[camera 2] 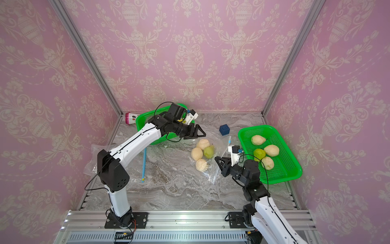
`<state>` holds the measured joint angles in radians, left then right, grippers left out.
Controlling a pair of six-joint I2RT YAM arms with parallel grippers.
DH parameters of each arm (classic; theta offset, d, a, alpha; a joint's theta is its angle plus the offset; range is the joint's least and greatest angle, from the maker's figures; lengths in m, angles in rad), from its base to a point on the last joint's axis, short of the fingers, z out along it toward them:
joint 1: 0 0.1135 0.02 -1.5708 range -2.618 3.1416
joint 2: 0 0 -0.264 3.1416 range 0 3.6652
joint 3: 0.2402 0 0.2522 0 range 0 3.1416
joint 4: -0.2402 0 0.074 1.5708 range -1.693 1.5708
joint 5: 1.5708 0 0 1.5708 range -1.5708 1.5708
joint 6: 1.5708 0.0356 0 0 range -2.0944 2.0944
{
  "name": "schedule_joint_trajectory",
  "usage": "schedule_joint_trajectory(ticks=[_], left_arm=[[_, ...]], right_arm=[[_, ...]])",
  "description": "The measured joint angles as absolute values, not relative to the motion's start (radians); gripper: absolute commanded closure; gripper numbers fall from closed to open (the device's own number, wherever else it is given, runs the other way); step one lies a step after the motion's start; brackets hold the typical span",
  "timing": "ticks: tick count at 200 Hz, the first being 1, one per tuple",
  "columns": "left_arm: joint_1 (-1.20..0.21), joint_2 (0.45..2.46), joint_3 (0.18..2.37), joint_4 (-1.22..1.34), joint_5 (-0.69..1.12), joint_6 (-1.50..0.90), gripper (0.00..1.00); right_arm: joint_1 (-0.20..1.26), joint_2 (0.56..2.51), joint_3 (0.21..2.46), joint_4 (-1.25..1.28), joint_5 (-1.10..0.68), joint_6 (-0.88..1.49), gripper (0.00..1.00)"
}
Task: Open the zip-top bag and take out the pear
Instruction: Open the zipper of the food storage bag at the center of the board, then adjust the zipper food storage bag at the center of the board.
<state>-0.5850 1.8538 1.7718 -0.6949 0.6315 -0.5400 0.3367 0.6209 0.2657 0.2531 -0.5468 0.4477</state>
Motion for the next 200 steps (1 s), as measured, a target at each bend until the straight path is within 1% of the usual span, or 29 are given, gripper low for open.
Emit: schedule_joint_trajectory(ticks=[20,38,90,114,144,156,166,191,200], left_arm=[[-0.556,1.84,1.67,-0.684,0.59,-0.538,0.3],[-0.538,1.872,1.625,-0.677,0.571,-0.532,0.3],[-0.54,2.044,1.624,-0.617,0.561,-0.487,0.32],[-0.54,2.084,1.636,-0.586,0.562,-0.467,0.37],[-0.54,2.154,1.71,-0.568,0.574,-0.455,0.44],[-0.542,2.178,1.72,-0.549,0.586,-0.455,0.49],[-0.545,2.194,1.72,-0.538,0.596,-0.452,0.56],[-0.554,2.23,1.735,-0.529,0.626,-0.45,0.83],[-0.556,2.234,1.736,-0.526,0.633,-0.44,0.94]], right_arm=[[0.334,0.587,0.256,0.238,-0.501,0.491,0.68],[0.334,0.575,0.242,0.22,-0.464,0.53,0.67],[0.334,0.575,0.238,0.14,-0.376,0.583,0.66],[0.332,0.575,0.237,0.116,-0.352,0.586,0.66],[0.326,0.577,0.227,0.115,-0.336,0.588,0.63],[0.323,0.581,0.223,0.115,-0.335,0.589,0.63],[0.319,0.587,0.221,0.114,-0.334,0.59,0.63],[0.308,0.604,0.209,0.113,-0.332,0.606,0.64],[0.303,0.608,0.202,0.115,-0.332,0.612,0.64]])
